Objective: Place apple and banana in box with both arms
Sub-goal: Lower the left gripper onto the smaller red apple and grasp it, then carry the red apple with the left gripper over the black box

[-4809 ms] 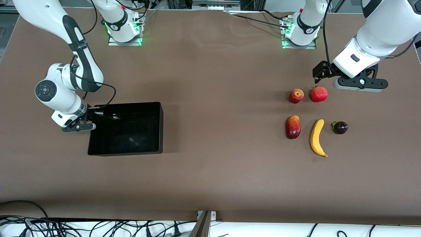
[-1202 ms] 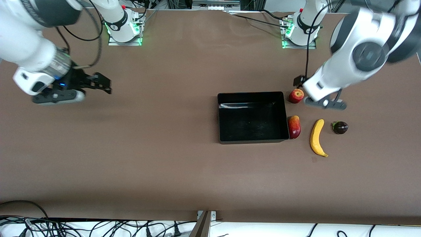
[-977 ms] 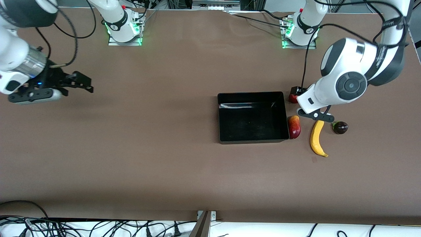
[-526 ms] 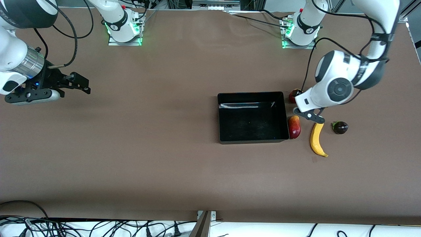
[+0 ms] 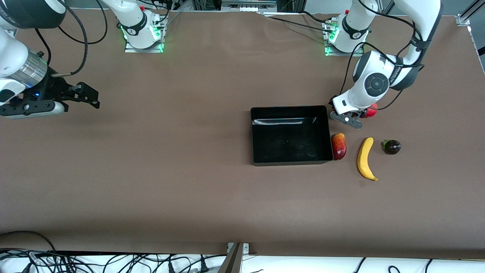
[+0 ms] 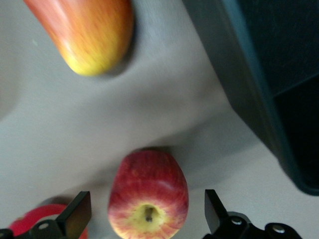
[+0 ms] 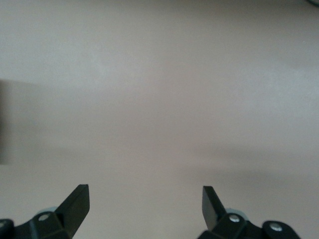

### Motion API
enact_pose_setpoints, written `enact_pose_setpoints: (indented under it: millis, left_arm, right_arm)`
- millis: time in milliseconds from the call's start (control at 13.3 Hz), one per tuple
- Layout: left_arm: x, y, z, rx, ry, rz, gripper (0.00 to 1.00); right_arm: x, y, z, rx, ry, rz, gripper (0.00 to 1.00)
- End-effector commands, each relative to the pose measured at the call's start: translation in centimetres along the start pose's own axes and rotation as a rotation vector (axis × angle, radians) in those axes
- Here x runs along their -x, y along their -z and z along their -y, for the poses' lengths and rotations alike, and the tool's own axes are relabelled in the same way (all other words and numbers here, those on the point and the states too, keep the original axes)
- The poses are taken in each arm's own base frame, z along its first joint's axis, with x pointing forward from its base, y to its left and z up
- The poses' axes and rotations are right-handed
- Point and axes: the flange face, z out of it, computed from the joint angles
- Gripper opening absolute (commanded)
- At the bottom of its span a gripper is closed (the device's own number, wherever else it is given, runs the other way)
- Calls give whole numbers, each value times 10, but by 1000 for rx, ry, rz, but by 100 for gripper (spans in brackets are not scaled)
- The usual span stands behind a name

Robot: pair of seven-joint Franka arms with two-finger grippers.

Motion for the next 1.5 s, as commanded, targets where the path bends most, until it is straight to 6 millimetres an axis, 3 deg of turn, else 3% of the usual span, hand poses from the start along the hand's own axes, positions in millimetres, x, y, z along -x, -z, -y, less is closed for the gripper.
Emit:
enact_pose_setpoints:
  millis: [0,75,150,225,301,376,601,751,827,902,1052,1277,1428]
  left_arm:
    - [5,-12,0,-3,-6,-26,100]
    - [5,-15,-1,0,-12,-25,97]
    - [5,-16,-1,0,-12,-22,50]
    - [4,-13,0,-3,-11,-22,20]
    - [4,-9,2,-7,-12,-19,13]
    - [1,7,4,-18,-11,-19,7]
    - [-12,71,7,-45,1,52,1]
    - [-35,137,2,-44,13,107,1]
    - [-48,161,-4,-42,48,117,2]
    - [-64,172,-28,-34,64,107,2]
    - [-98,172,-56,16,188,86,1]
    - [-130,124,-79,50,183,92,1]
    - [-142,90,-81,63,172,93,5]
  right_arm:
    - [-1,7,-1,15,-11,0,100]
    - [-1,7,-2,20,-13,-4,100]
    - [-3,4,-6,21,-11,4,100]
    - [-4,6,-8,16,-29,-5,100]
    - [-4,7,-9,13,-40,-10,100]
    - [-5,6,-8,14,-40,-10,100]
    - [-5,4,-4,20,-31,-4,100]
    - [-5,3,-5,18,-30,-1,100]
    - [-5,4,-5,18,-33,-2,100]
    - [-5,4,-6,17,-38,-5,100]
    - [-6,6,-9,16,-43,-12,100]
    - [-6,6,-8,17,-39,-12,100]
    - [-5,6,-7,17,-38,-10,100]
